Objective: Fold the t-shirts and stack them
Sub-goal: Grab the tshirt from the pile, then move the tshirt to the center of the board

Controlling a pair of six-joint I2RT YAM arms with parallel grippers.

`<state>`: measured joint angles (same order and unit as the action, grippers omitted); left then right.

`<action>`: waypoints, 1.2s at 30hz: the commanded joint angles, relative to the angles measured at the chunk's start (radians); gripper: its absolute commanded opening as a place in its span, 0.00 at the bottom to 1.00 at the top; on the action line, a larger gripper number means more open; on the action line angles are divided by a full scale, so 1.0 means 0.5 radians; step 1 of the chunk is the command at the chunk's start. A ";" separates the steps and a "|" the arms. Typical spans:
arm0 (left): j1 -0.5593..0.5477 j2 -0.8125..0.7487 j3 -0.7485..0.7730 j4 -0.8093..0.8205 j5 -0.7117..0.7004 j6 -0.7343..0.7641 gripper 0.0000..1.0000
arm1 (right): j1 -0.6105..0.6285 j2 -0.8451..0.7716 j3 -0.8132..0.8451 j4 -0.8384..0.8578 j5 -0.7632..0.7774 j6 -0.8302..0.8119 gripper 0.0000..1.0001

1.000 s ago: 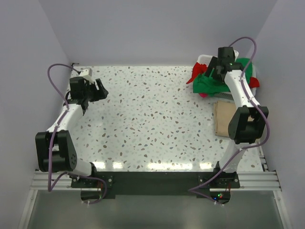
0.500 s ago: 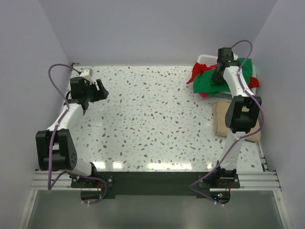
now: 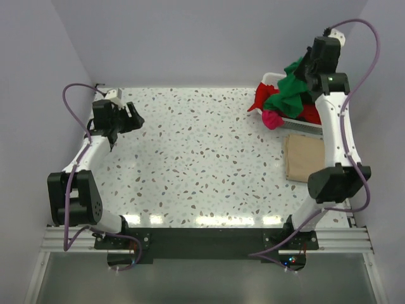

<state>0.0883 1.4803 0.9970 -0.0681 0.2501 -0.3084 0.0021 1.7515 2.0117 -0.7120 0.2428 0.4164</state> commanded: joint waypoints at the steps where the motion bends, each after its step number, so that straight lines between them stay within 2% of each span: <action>1: -0.005 0.015 0.095 0.109 0.018 -0.073 0.73 | 0.332 -0.242 0.051 0.420 -0.121 -0.151 0.00; 3: -0.005 0.018 0.095 0.106 0.021 -0.098 0.73 | 0.565 -0.230 0.112 0.503 -0.157 -0.252 0.00; 6: -0.005 0.015 0.095 0.106 0.018 -0.132 0.73 | 0.750 -0.129 0.351 0.531 -0.304 -0.250 0.00; 10: 0.001 0.012 0.092 0.106 0.037 -0.162 0.73 | 1.066 0.104 0.859 0.568 -0.479 -0.180 0.00; 13: 0.007 0.006 0.095 0.106 0.046 -0.184 0.73 | 1.210 0.249 1.102 0.660 -0.541 -0.146 0.00; 17: 0.017 -0.018 0.092 0.102 0.037 -0.181 0.73 | 1.238 0.218 1.039 0.878 -0.559 -0.023 0.00; 21: 0.029 -0.037 0.095 0.106 0.018 -0.175 0.73 | 1.235 0.160 0.956 0.845 -0.501 -0.060 0.00; 23: 0.035 -0.043 0.095 0.106 0.009 -0.169 0.73 | 1.232 0.108 0.785 0.801 -0.446 -0.050 0.00; 26: 0.035 -0.037 0.086 0.060 -0.043 -0.147 0.73 | 1.217 -0.076 0.304 0.749 -0.070 -0.002 0.00; 27: 0.038 -0.031 0.086 0.041 -0.095 -0.141 0.73 | 1.168 -0.179 -0.013 0.722 0.093 0.093 0.03; 28: 0.035 -0.006 0.080 -0.029 -0.126 -0.138 0.73 | 1.134 -0.223 -0.187 0.709 0.158 0.154 0.15; 30: 0.035 0.015 0.062 -0.100 -0.205 -0.123 0.73 | 0.973 -0.300 -0.536 0.645 0.168 0.408 0.31; 31: 0.035 0.024 0.046 -0.140 -0.212 -0.126 0.73 | 0.914 -0.327 -0.860 0.630 0.113 0.480 0.51; 32: 0.035 0.018 0.028 -0.152 -0.221 -0.129 0.73 | 0.855 -0.316 -1.003 0.617 0.040 0.529 0.60; 33: 0.035 0.018 -0.018 -0.155 -0.221 -0.135 0.73 | 0.758 -0.294 -1.196 0.572 -0.110 0.560 0.66; 35: 0.035 -0.006 -0.058 -0.189 -0.224 -0.150 0.73 | 0.729 -0.178 -1.302 0.516 -0.178 0.496 0.74; 36: 0.035 -0.009 -0.085 -0.207 -0.230 -0.153 0.73 | 0.729 -0.138 -1.326 0.467 -0.209 0.405 0.74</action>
<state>0.0986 1.4902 0.9863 -0.1310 0.1680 -0.3832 0.3782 1.6329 1.4097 -0.4065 0.1837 0.5968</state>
